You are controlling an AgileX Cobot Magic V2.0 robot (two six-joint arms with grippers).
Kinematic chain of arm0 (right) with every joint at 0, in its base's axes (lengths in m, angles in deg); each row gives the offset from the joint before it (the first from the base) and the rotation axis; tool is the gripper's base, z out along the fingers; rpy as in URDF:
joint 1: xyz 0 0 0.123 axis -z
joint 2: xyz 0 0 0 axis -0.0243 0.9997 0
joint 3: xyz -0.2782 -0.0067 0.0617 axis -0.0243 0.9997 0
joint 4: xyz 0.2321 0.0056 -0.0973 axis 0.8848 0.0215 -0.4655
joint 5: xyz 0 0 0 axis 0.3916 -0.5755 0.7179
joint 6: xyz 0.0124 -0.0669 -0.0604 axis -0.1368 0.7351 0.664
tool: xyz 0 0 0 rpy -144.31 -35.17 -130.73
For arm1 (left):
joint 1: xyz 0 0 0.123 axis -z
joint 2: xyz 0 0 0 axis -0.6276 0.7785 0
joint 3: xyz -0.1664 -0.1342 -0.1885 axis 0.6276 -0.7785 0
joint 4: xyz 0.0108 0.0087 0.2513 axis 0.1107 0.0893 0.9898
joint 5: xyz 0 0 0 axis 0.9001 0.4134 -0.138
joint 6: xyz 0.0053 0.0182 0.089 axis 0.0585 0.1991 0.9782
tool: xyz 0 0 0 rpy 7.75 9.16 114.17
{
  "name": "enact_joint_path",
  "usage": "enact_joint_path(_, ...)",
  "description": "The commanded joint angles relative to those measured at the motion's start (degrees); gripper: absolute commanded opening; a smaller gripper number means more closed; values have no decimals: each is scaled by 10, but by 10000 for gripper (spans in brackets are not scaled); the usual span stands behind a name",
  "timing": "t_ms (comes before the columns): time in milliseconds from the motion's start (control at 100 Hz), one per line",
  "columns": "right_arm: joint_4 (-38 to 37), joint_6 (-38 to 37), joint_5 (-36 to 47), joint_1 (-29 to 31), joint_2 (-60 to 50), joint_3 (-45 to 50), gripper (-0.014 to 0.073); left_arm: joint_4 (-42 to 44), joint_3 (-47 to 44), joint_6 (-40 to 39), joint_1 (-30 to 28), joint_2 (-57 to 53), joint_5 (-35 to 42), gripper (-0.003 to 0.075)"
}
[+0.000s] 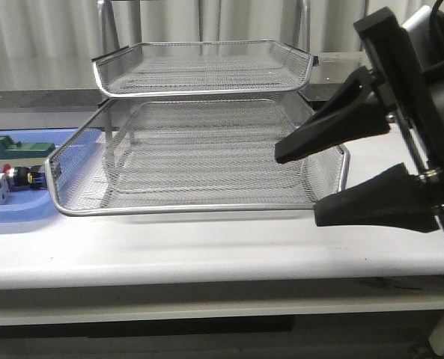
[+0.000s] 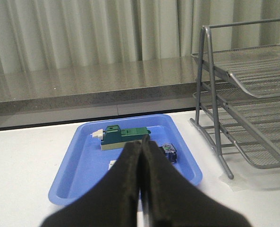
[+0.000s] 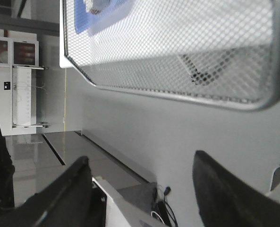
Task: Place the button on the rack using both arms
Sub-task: 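Release the tier and withdraw the right gripper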
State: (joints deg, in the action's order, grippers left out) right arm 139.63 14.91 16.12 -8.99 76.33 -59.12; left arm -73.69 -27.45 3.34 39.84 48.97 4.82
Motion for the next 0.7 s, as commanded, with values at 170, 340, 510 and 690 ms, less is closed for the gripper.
enact_joint_path(170,-148,-142,40,0,-123,-9,475,0,-32,-4,3,-18,48,-21)
enact_joint_path(340,-244,-199,96,0,-201,-14,474,0,-32,-4,3,-18,48,-21)
enact_joint_path(510,-391,-271,109,0,-250,-45,474,0,-32,-4,3,-18,48,-21)
enact_joint_path(690,-604,-386,95,0,-289,-98,474,0,-32,-4,3,-18,48,-21)
